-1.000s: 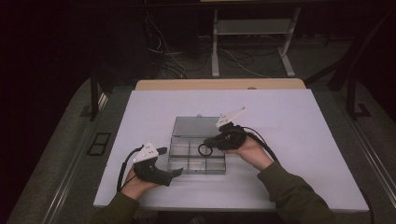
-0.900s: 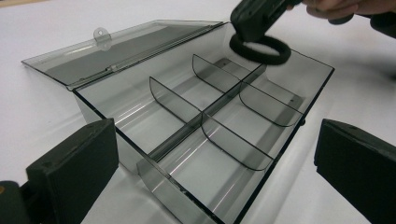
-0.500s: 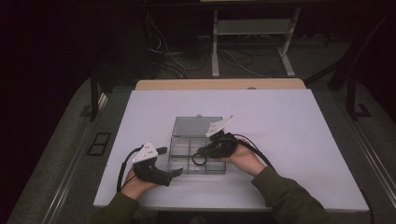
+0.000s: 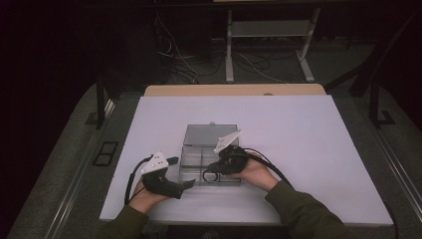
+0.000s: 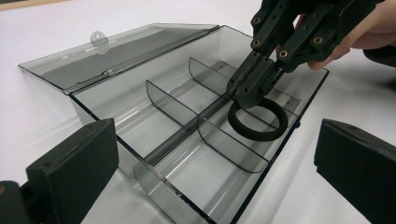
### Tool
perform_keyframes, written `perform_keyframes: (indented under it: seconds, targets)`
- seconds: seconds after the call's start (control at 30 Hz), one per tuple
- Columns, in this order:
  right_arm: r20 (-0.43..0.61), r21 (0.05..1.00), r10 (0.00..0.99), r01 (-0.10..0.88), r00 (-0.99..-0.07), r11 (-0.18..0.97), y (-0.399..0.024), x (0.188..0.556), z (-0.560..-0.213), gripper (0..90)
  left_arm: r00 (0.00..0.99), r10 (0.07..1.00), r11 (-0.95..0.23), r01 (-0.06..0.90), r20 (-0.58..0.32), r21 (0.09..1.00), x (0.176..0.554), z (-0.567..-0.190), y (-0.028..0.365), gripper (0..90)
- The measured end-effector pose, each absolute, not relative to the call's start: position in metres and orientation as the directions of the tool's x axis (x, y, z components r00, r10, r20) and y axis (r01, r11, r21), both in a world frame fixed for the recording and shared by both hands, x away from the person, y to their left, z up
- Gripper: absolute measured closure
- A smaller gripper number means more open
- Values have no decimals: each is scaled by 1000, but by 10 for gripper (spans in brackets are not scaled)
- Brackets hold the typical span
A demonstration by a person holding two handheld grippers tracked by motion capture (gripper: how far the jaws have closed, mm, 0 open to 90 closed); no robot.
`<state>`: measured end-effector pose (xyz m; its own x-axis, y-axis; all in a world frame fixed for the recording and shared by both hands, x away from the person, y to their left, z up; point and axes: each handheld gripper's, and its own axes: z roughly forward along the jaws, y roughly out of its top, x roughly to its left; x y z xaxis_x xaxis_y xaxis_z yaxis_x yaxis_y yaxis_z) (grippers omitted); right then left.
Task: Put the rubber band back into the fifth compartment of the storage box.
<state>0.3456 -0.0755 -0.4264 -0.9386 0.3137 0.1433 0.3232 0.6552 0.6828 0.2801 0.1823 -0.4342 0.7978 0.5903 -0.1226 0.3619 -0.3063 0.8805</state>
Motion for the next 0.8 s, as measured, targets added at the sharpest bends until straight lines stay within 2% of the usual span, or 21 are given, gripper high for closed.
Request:
perform_keyframes:
  seconds: [0.33, 0.53, 0.8]
  targets:
    - [166, 691, 317, 339, -934, 638, -78, 347, -426, 771, 799, 589, -308, 362, -122, 880, 280, -434, 182, 0]
    - [220, 728, 330, 380, -918, 570, -85, 346, -419, 683, 799, 590, -308, 360, -120, 881, 280, -434, 183, 0]
    - [229, 774, 349, 387, -909, 501, -102, 351, -408, 562, 798, 592, -311, 361, -118, 879, 280, -433, 181, 0]
